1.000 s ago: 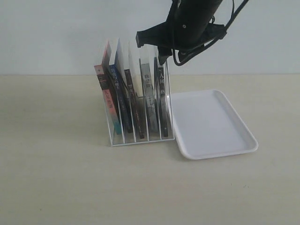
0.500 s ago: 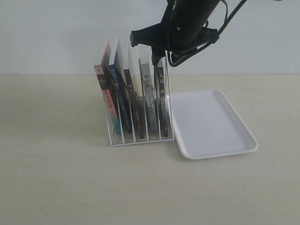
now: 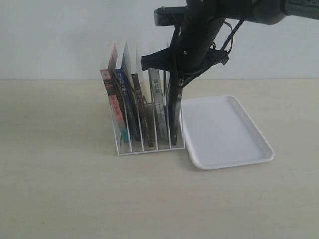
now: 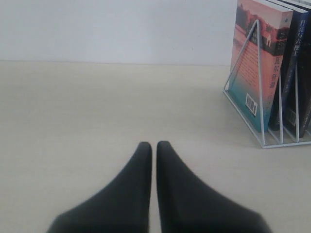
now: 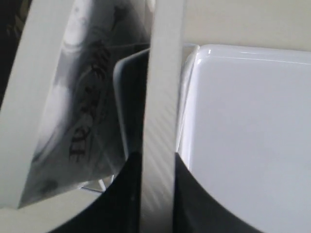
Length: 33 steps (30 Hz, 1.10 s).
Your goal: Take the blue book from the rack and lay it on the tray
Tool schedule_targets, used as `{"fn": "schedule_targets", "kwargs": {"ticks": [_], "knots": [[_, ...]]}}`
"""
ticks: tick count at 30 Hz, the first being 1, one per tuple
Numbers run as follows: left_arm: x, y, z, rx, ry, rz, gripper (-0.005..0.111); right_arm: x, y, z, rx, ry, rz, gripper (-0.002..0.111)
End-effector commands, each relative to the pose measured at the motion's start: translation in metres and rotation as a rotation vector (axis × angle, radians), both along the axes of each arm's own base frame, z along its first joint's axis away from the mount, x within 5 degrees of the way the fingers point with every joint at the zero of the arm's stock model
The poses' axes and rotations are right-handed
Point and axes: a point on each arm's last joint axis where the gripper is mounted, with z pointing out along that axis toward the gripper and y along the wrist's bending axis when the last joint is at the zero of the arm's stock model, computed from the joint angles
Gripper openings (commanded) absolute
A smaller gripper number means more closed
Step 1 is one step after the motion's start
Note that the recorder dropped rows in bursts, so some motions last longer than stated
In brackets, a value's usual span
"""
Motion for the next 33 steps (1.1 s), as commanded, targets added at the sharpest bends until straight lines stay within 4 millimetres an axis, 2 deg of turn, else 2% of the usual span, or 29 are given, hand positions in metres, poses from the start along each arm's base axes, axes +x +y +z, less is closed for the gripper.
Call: {"fn": "schedule_targets", "kwargs": {"ticks": [1, 3, 8, 10, 33], "knots": [[0.0, 0.0, 0.001, -0.004, -0.008, 0.002, 0.004, -0.001, 0.0, 0.012, 0.024, -0.03, -0.001, 0.0], [0.0, 0.0, 0.001, -0.004, -0.008, 0.002, 0.004, -0.001, -0.001, 0.027, 0.036, -0.049, -0.003, 0.0], [0.0, 0.0, 0.001, -0.004, -0.008, 0.002, 0.004, -0.009, -0.007, 0.089, 0.046, -0.096, 0.007, 0.0], [0.0, 0.0, 0.001, -0.004, -0.008, 0.002, 0.004, -0.012, -0.009, 0.1, 0.043, -0.108, 0.017, 0.0], [0.0, 0.0, 0.001, -0.004, -0.008, 0.002, 0.004, -0.011, -0.008, 0.101, 0.043, -0.113, 0.019, 0.0]]}}
